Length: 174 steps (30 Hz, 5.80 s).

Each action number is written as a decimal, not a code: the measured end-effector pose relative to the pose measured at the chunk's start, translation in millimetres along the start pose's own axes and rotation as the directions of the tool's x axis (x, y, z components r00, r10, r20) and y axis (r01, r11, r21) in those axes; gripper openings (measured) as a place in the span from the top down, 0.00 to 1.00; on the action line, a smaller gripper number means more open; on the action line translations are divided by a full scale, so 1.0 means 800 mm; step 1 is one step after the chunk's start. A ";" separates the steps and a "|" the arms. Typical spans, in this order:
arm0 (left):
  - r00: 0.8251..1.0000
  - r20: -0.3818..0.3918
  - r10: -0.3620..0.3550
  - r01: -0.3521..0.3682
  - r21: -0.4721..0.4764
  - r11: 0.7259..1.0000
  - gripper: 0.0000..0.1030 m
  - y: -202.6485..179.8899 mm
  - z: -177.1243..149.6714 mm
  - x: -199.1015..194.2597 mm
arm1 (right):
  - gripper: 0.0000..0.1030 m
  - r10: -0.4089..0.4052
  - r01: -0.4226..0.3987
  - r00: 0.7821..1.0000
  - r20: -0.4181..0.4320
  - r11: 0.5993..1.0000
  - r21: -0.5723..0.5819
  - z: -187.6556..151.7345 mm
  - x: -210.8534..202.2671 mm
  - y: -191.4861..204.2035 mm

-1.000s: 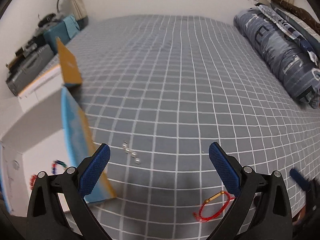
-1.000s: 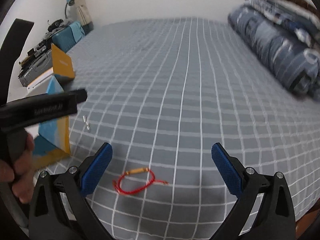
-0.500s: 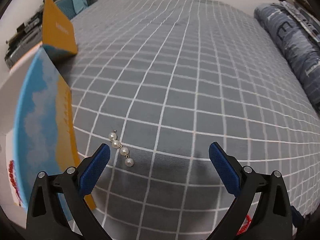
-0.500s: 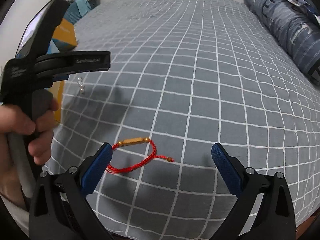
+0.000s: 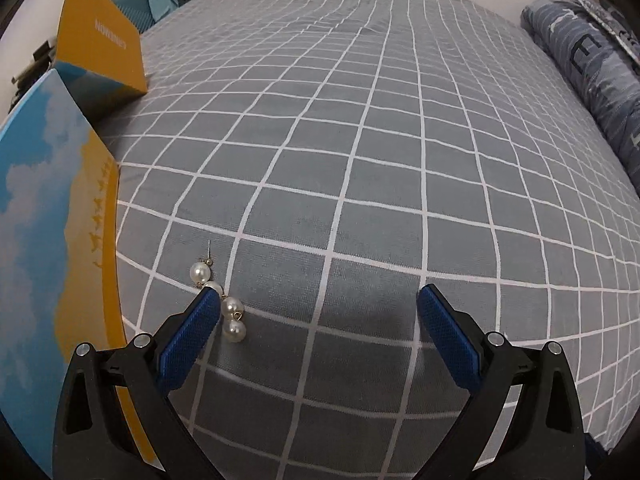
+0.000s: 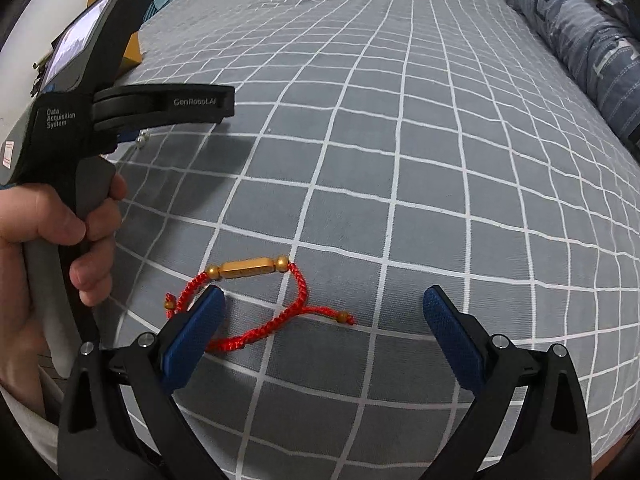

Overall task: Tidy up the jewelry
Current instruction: 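Move both tools back over the pearl earring and red cord bracelet, then grasp the pearl earring with the left tool while the right tool grasps the red cord bracelet, then lift and carry the pearl earring and red cord bracelet with both tools over the box, then open both tools to drop the earring and cord bracelet into the box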

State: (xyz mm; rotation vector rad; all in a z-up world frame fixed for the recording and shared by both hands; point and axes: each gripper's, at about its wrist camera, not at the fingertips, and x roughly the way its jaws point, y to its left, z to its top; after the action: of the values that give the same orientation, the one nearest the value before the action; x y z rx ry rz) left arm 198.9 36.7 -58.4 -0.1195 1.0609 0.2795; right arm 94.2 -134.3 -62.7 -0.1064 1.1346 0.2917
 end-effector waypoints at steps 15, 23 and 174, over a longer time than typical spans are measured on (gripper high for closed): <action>1.000 -0.011 -0.001 0.000 -0.073 0.997 0.05 0.012 -0.004 0.005 | 0.14 0.001 -0.001 1.000 -0.017 1.000 -0.027 0.002 0.008 0.017; 1.000 -0.008 -0.012 0.011 -0.057 0.998 0.32 0.009 -0.005 0.003 | 0.45 -0.012 0.011 1.000 -0.021 1.000 -0.017 0.007 0.005 0.012; 0.989 0.029 0.146 -0.128 -0.345 0.930 0.87 0.438 -0.083 -0.157 | 0.89 0.192 -0.141 0.976 0.105 0.918 -0.371 0.139 -0.020 0.426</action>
State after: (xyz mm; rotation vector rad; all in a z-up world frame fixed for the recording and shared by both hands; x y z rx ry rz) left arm -13.8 335.9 31.6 -0.3502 0.9602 0.5918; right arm 88.8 214.6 20.7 -0.3108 0.9420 0.6520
